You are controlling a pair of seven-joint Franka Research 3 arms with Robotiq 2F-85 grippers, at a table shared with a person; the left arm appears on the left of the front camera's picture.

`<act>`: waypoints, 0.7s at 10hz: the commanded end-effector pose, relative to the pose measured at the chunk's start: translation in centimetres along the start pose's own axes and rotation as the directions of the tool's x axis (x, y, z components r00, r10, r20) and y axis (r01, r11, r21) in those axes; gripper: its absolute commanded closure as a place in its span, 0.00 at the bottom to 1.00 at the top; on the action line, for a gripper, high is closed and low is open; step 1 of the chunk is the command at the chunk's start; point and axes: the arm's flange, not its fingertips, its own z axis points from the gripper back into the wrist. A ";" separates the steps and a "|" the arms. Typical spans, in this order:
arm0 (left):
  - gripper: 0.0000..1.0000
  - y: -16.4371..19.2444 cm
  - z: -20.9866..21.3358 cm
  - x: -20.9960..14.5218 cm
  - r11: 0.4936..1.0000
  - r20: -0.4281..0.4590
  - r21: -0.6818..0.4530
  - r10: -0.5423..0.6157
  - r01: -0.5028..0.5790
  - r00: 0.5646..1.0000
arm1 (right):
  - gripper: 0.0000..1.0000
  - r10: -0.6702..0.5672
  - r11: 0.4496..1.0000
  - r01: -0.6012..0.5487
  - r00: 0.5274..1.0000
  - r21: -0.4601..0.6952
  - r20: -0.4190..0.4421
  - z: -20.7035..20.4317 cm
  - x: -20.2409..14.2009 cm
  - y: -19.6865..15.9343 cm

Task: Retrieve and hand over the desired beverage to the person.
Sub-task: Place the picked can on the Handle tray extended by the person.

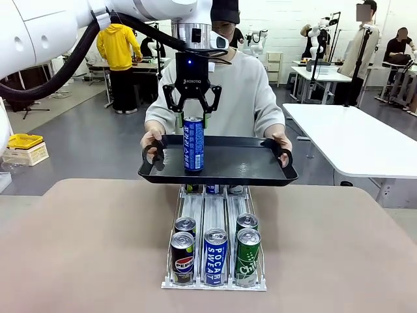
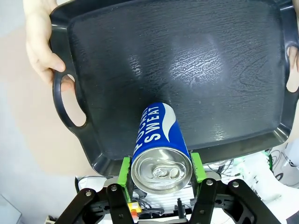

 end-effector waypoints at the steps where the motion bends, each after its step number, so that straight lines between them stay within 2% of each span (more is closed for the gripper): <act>1: 0.00 -0.6 1.2 0.7 1.000 0.006 0.023 -0.016 0.016 1.000 | 0.00 0.013 0.999 -0.014 1.000 0.036 0.010 -0.2 0.0 0.1; 7: 0.00 -0.6 1.6 0.4 0.999 0.013 0.026 -0.023 0.022 1.000 | 0.00 0.013 0.999 -0.014 1.000 0.036 0.010 -0.2 0.0 0.1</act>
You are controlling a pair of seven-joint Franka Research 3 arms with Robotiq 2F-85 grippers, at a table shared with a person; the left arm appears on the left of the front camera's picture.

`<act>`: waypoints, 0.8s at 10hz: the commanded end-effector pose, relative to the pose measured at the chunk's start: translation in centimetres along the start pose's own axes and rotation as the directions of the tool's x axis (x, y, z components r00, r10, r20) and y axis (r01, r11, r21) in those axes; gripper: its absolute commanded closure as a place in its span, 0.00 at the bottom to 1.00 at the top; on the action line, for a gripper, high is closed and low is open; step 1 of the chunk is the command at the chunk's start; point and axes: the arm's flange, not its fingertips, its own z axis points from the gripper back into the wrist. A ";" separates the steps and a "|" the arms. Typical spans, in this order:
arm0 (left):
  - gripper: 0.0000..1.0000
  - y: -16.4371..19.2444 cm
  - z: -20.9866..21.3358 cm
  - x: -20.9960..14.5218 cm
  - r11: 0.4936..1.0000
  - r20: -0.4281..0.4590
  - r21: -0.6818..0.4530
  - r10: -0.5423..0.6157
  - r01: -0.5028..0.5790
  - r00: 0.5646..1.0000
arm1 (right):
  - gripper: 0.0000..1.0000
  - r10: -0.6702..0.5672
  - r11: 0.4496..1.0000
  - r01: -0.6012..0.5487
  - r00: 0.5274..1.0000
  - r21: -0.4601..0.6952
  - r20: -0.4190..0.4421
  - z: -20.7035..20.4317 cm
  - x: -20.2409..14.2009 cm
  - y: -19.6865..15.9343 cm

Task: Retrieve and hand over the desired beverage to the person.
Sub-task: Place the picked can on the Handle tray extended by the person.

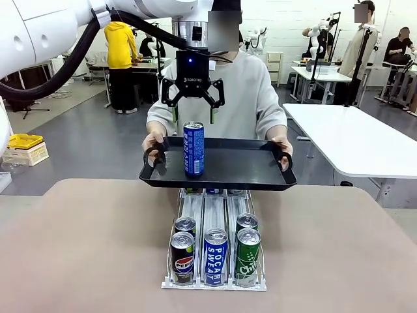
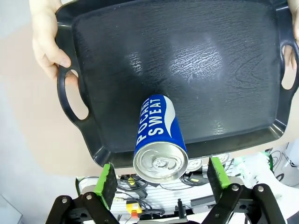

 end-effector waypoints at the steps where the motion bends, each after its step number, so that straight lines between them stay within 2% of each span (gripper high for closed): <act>1: 0.00 -0.3 1.3 0.5 1.000 0.006 0.023 -0.019 0.018 1.000 | 0.00 0.013 0.999 -0.014 1.000 0.036 0.010 -0.2 0.0 0.1; 4: 0.00 -0.1 3.1 -1.1 0.999 0.050 0.016 -0.032 0.031 0.998 | 0.00 0.013 0.999 -0.014 1.000 0.036 0.010 -0.2 0.0 0.1; 6: 0.00 0.0 6.6 -6.6 0.996 0.156 0.015 -0.090 0.089 0.984 | 0.00 0.013 0.999 -0.014 1.000 0.036 0.010 -0.2 0.0 0.1; 8: 0.00 1.2 8.4 -12.9 0.989 0.263 0.011 -0.147 0.150 0.954 | 0.00 0.013 0.999 -0.014 1.000 0.036 0.010 -0.2 0.0 0.1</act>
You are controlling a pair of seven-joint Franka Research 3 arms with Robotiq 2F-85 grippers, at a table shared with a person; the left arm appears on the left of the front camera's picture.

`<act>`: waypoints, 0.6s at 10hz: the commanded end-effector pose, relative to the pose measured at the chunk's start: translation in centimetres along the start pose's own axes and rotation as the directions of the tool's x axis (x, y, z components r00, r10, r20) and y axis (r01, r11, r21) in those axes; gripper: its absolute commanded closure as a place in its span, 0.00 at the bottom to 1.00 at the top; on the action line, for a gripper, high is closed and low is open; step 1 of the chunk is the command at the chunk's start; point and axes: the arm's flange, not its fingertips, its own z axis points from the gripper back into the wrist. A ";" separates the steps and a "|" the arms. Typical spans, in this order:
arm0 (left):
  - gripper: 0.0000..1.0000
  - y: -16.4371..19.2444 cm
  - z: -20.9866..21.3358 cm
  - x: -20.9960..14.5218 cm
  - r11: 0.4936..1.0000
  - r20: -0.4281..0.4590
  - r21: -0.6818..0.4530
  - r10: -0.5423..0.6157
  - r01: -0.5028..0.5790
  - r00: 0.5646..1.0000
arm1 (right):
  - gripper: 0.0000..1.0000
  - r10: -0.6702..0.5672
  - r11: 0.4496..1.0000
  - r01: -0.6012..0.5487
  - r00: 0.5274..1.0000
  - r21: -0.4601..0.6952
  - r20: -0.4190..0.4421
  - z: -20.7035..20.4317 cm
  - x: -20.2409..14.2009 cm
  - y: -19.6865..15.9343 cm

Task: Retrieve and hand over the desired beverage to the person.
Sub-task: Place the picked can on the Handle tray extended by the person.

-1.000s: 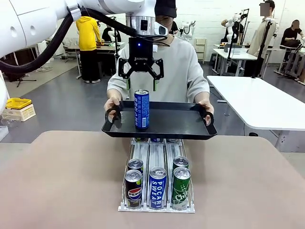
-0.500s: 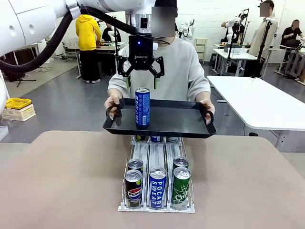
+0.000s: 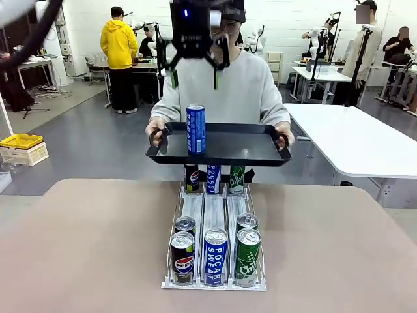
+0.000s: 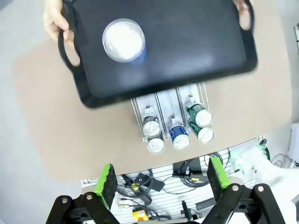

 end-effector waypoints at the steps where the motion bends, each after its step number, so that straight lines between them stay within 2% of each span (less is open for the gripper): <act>1: 0.00 3.3 -1.0 -7.0 0.996 0.143 0.021 -0.087 0.085 0.986 | 0.00 0.014 0.999 -0.014 1.000 0.036 0.011 -0.2 0.0 0.1; 3: 0.00 6.7 -1.2 -11.7 0.989 0.211 0.005 -0.148 0.150 0.966 | 0.00 0.014 0.999 -0.014 1.000 0.036 0.011 -0.2 0.0 0.1; 5: 0.00 11.2 -2.8 -13.0 0.978 0.210 0.022 -0.208 0.208 0.955 | 0.00 0.014 0.999 -0.014 1.000 0.036 0.011 -0.2 0.0 0.1; 6: 0.00 13.4 -4.8 -12.6 0.979 0.172 0.017 -0.202 0.202 0.964 | 0.00 0.014 0.999 -0.014 1.000 0.036 0.011 -0.2 0.0 0.1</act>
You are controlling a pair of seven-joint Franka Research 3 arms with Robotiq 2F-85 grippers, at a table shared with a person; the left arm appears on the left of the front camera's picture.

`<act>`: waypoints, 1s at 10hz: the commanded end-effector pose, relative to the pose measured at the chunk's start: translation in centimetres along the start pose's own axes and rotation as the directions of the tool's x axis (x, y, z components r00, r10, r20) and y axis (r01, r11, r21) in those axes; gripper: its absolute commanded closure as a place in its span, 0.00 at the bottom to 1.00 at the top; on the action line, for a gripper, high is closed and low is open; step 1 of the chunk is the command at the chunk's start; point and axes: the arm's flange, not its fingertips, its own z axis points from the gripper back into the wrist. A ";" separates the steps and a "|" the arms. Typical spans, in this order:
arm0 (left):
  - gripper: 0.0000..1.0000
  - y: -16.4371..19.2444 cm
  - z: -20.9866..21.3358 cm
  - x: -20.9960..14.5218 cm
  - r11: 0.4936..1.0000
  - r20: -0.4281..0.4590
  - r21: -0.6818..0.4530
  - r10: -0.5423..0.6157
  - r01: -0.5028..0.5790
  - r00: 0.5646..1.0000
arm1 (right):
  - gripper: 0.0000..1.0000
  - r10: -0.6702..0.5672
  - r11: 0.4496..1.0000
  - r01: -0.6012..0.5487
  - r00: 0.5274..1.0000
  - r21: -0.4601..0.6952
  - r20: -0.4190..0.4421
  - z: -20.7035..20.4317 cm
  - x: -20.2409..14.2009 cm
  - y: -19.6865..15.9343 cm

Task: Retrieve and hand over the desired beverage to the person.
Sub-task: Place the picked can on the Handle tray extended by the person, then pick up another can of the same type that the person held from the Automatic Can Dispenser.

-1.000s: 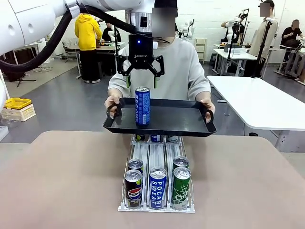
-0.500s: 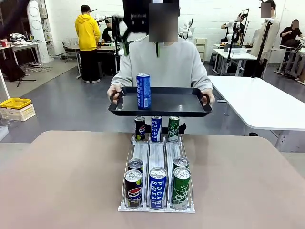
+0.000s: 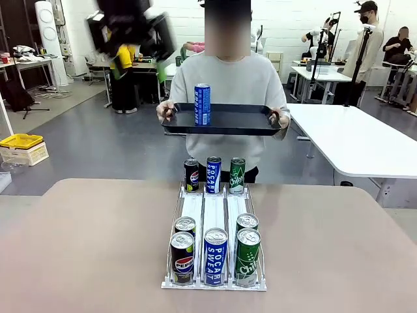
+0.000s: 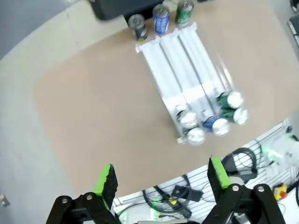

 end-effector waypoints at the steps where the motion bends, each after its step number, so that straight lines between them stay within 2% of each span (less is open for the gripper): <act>1: 0.00 4.3 -6.0 -3.7 0.998 -0.043 -0.043 -0.040 0.039 0.998 | 0.00 0.014 0.999 -0.014 1.000 0.036 0.011 -0.2 0.0 0.1; 3: 0.00 6.8 -7.8 -5.2 0.996 -0.081 -0.090 -0.034 0.026 0.996 | 0.00 0.014 0.999 -0.014 1.000 0.036 0.011 -0.2 0.0 0.1; 6: 0.00 9.2 -9.0 -5.0 0.988 -0.135 -0.105 0.102 -0.117 0.986 | 0.00 0.014 0.999 -0.014 1.000 0.036 0.011 -0.2 0.0 0.1; 7: 0.00 8.6 -9.5 -5.1 0.997 -0.122 -0.076 0.009 -0.018 0.992 | 0.00 0.014 0.999 -0.014 1.000 0.036 0.011 -0.2 0.0 0.1; 10: 0.00 8.6 -9.5 -5.1 0.997 -0.122 -0.076 0.009 -0.018 0.992 | 0.00 0.014 0.999 -0.014 1.000 0.036 0.011 -0.2 0.0 0.1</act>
